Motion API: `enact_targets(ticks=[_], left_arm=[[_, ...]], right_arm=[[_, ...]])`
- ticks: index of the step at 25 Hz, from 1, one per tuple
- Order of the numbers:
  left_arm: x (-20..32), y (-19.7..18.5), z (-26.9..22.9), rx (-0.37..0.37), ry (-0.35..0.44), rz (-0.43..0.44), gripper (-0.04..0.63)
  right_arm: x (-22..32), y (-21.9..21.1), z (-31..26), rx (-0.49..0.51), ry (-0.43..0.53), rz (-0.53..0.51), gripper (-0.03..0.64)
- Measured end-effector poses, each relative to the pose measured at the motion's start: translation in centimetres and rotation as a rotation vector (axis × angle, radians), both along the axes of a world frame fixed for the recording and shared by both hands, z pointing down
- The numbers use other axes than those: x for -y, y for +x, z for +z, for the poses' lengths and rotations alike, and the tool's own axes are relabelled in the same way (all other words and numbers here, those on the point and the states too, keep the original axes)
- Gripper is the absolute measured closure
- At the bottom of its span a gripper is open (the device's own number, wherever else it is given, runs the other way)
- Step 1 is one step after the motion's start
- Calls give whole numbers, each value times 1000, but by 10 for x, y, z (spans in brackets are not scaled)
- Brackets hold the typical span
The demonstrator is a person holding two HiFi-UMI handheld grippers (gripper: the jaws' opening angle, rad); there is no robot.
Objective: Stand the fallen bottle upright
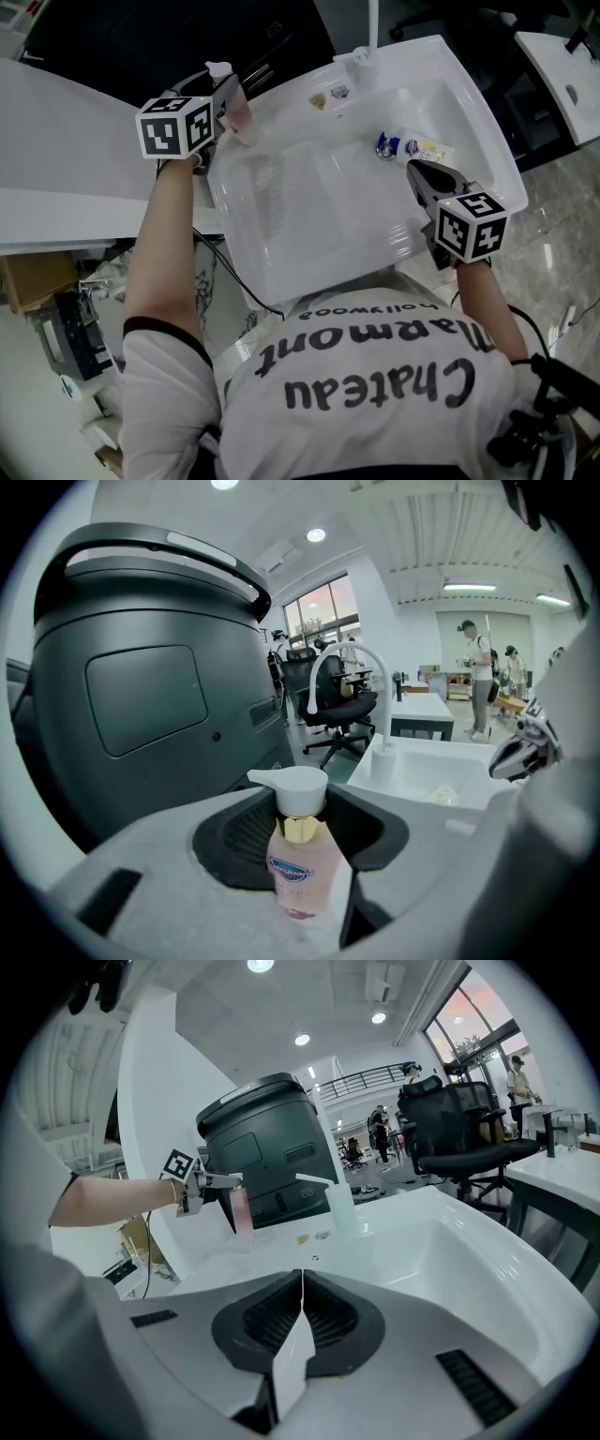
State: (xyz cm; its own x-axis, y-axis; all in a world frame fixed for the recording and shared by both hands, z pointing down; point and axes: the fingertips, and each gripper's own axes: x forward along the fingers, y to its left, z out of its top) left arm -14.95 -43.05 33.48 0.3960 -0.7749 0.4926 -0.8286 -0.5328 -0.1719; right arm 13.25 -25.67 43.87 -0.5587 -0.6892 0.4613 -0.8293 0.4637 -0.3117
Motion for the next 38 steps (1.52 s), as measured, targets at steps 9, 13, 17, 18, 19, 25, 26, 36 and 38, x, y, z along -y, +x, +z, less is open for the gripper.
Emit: enact_targets(ticks=[9,13,17,18,19,25,26,36,38], left_arm=[[-20,-25,-4,-68,32,-63,422],[-25,-33,-4,-94,44,-91,420],[-29,-39,-4,-110,45,-111,420],[-29,-40,-4,-112,45,-115,420],[-30,-41,-3,-114,45,-119,420],[-34,-50,1,-125,43,-124,419],[-35,-50,1,-126,44,-122,419],[-39,-54,2,-167,66,-116,420],[-40,-54,2,-165,67,-114,419]], right_arm=[[-7,-7,-6,-3,18,-29,601],[-8,-8,-8,-4,26,-34,601],[-7,-10,-11,-8,30,-47,601],[-7,-11,-11,-9,30,-51,601],[-7,-13,-11,-10,30,-55,601],[-6,-20,-11,-14,33,-69,601],[-7,-20,-10,-14,33,-70,601],[-10,-28,-10,-24,30,-66,601],[-12,-29,-9,-27,29,-65,601]])
